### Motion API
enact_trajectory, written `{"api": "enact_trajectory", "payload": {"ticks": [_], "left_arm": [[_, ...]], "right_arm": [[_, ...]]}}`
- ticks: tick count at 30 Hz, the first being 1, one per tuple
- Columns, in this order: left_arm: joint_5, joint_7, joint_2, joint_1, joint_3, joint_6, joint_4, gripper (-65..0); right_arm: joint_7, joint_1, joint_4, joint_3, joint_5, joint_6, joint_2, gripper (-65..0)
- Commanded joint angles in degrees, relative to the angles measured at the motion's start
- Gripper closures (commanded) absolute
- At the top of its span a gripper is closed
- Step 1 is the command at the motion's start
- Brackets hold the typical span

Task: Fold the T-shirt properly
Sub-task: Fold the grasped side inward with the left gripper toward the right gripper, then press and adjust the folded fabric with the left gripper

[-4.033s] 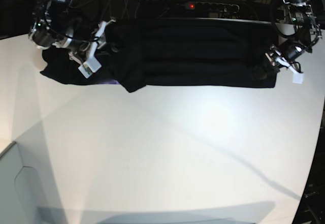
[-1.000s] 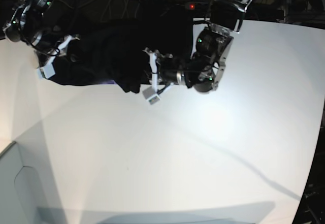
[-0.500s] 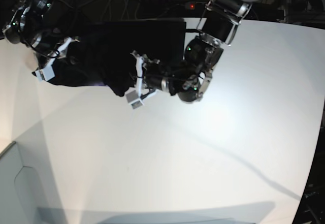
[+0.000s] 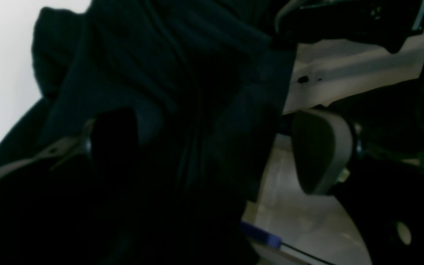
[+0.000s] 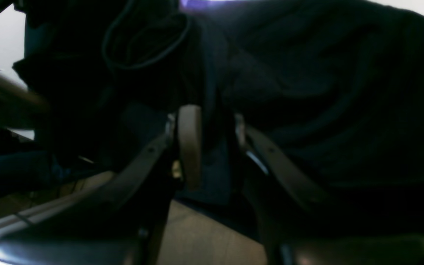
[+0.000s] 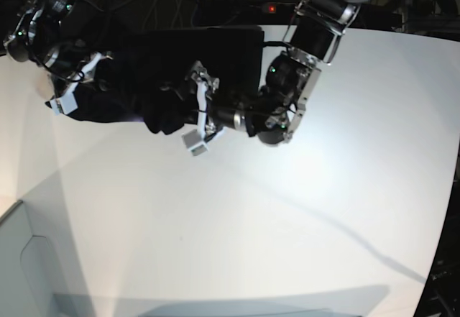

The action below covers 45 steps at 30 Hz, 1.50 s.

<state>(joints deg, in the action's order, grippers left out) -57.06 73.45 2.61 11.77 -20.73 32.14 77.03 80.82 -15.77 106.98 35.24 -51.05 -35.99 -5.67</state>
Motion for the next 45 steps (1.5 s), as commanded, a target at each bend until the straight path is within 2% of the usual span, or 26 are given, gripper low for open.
{"api": "enact_trajectory", "payload": {"ticks": [1,7,12,13,15,20,21,22,24,30,34,41,45], "left_arm": [[-2.2,-0.5,0.4,1.3,0.8,0.3,1.2,-65.0],[-9.8,-0.9,3.6,1.3,8.5,0.2,1.2,-62.8],[-11.1,-1.1,9.1,0.5,8.8,0.2,1.3,-62.2],[-10.9,-1.1,9.9,-0.4,8.8,0.2,1.7,-60.3],[-9.9,-1.1,11.4,-2.1,8.7,0.2,5.0,-49.0],[-4.5,-1.1,13.3,-6.3,8.8,0.2,14.0,-9.3],[-3.6,-1.1,13.3,-6.8,8.8,0.2,14.9,-3.1],[-2.2,-0.7,13.4,-7.4,8.8,0.2,15.7,0.0],[0.6,-0.6,13.4,-8.5,8.8,0.2,17.2,-1.3],[3.6,-0.9,15.5,-11.2,9.2,0.2,21.2,-30.0],[3.0,-1.1,18.0,-12.4,9.3,0.2,24.5,-41.4],[2.9,-1.2,18.1,-13.8,8.9,0.5,25.0,-42.8],[2.9,-0.8,15.3,-13.5,8.8,0.4,23.6,-42.8]], "right_arm": [[-0.8,0.2,0.8,0.1,-1.1,1.1,-0.4,-13.5],[-0.8,0.1,0.8,0.1,-1.1,1.1,-0.4,-13.5],[-0.8,0.1,0.8,0.1,-1.1,1.1,-0.4,-13.5],[-0.8,0.1,0.8,0.1,-1.1,1.1,-0.4,-13.5],[-0.8,0.0,0.8,0.1,-1.1,1.1,-0.4,-13.5],[-0.8,-0.1,0.8,0.1,-1.1,1.1,-0.4,-13.5],[-0.8,-0.2,0.8,0.1,-1.1,1.1,-0.4,-13.5],[-0.8,-0.2,0.8,0.1,-1.1,1.1,-0.4,-13.5],[-0.8,-0.2,0.8,0.1,-1.1,1.1,-0.4,-13.5],[-0.8,-0.3,0.8,0.1,-1.1,1.1,-0.4,-13.5],[-0.8,-0.3,0.8,0.1,-1.1,1.1,-0.4,-13.5],[-0.8,-0.3,0.8,0.1,-1.1,1.1,-0.4,-13.5],[-0.8,-0.2,0.8,0.1,-1.1,1.1,-0.4,-13.5]]}}
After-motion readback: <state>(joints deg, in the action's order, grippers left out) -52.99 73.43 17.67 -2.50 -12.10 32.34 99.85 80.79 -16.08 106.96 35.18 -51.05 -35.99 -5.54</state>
